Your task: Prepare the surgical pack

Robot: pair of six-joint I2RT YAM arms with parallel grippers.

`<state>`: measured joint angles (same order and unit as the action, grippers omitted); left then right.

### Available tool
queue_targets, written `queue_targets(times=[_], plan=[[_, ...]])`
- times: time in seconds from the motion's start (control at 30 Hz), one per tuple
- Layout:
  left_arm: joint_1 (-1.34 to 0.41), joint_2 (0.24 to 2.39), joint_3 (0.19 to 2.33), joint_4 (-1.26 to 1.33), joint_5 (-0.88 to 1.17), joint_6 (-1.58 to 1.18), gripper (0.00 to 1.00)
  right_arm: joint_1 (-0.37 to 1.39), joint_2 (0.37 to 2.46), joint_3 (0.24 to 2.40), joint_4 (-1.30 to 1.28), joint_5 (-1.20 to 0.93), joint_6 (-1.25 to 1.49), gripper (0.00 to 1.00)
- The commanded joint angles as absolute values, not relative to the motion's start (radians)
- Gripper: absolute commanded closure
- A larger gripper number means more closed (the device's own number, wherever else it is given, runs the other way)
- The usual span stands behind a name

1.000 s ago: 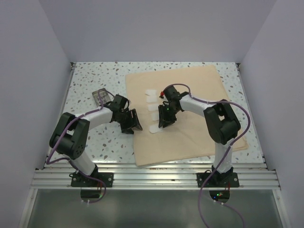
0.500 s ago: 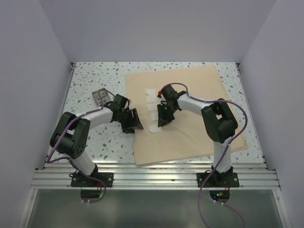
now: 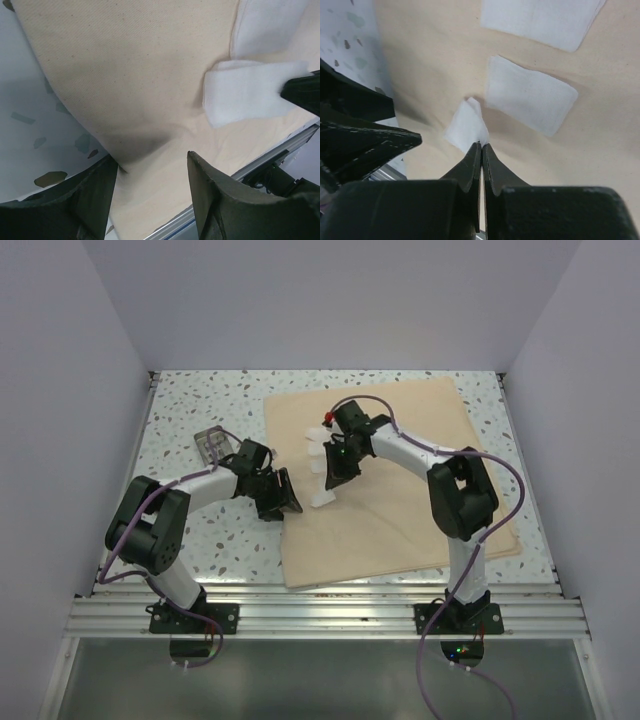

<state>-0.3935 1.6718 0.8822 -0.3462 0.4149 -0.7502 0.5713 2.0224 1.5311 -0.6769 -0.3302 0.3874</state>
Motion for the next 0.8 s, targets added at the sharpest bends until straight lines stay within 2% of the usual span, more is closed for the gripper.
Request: queue_targets(times=[0.0, 0.3, 0.77], plan=[[-0.400, 1.675, 0.858, -0.310, 0.407, -0.764, 0.38, 0.566, 1.979, 1.636, -0.739, -0.321, 0.357, 1.00], [-0.400, 1.667, 0.853, -0.311, 0.407, -0.758, 0.38, 0.514, 2.063, 1.706, -0.733, -0.337, 0.348, 1.00], [-0.400, 1.669, 0.857, -0.313, 0.410, -0.755, 0.38, 0.486, 2.131, 1.680, -0.713, -0.305, 0.301, 1.00]])
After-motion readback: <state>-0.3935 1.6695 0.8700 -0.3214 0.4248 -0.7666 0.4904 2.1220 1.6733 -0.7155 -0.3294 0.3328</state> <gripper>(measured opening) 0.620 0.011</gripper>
